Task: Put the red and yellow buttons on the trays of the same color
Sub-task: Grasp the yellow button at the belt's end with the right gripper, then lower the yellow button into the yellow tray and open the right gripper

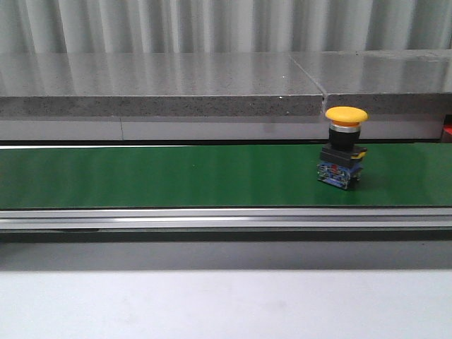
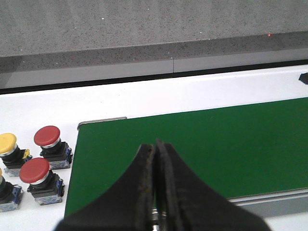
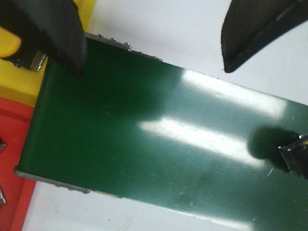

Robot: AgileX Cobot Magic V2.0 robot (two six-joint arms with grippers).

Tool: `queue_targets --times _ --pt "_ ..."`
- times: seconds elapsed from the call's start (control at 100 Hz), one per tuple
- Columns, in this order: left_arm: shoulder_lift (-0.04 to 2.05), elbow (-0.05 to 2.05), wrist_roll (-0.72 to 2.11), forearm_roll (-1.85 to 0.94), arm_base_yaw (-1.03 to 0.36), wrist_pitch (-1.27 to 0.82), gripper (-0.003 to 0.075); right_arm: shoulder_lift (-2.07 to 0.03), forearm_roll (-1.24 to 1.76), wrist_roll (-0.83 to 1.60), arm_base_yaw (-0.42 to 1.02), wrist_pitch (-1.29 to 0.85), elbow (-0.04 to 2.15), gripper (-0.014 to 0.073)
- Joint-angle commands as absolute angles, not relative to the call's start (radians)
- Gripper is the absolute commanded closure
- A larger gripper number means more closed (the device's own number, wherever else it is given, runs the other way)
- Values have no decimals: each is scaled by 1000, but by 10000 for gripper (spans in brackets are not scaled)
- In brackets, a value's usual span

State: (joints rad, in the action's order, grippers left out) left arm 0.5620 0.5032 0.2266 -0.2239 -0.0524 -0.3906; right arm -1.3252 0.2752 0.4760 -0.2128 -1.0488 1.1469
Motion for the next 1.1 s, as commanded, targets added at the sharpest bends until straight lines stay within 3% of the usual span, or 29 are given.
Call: queue_targets --times 0.0,0.46,0.95,1.02,1.09 --pt "563 528 227 -238 -61 -322 740 -1277 300 489 -184 -991 1121 20" --pt "563 528 227 -238 -61 -322 740 -1344 300 552 50 -885 1054 20" --pt "563 528 227 -240 -61 -322 740 -1476 316 552 127 -692 1057 22" --pt "563 528 227 -240 -61 -322 740 -1485 316 552 127 -682 1057 55" --pt "563 528 227 -240 -61 -322 740 -1486 316 548 127 -684 1057 144"
